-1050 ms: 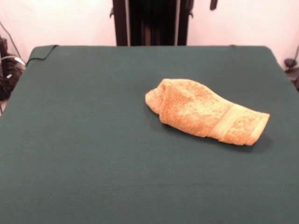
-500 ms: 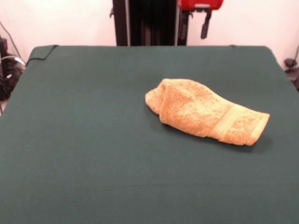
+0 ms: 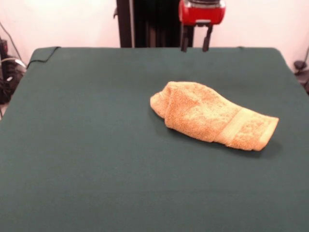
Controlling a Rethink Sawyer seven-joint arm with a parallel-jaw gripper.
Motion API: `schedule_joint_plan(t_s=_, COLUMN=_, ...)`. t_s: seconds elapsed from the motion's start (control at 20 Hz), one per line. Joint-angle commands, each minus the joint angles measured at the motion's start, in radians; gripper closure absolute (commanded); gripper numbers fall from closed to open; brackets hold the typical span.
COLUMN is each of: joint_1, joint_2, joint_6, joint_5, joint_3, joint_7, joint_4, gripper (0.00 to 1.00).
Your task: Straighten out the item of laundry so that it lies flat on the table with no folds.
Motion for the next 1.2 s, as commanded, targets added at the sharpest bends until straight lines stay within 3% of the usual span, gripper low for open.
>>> schedule_joint_plan(t_s=0.05, joint_1=-0.013, joint_2=0.075, joint_6=-0.078, joint_5=0.121, joint_3=0.117, joint_7=0.292, joint_4=-0.057, gripper=0.0)
schedule_joint_plan(t_s=0.4, joint_1=-0.016, joint_2=0.086, joint_6=-0.056, joint_5=0.191, joint_3=0.147, joint_7=0.288, joint_4=-0.089, gripper=0.0)
schedule_joint_plan(t_s=0.7, joint_1=-0.02, joint_2=0.083, joint_6=-0.046, joint_5=0.193, joint_3=0.171, joint_7=0.249, joint_4=-0.083, gripper=0.0)
schedule_joint_plan(t_s=1.2, joint_1=0.102, joint_2=0.109, joint_6=-0.028, joint_5=0.255, joint_3=0.133, joint_7=0.245, joint_4=-0.168, gripper=0.0)
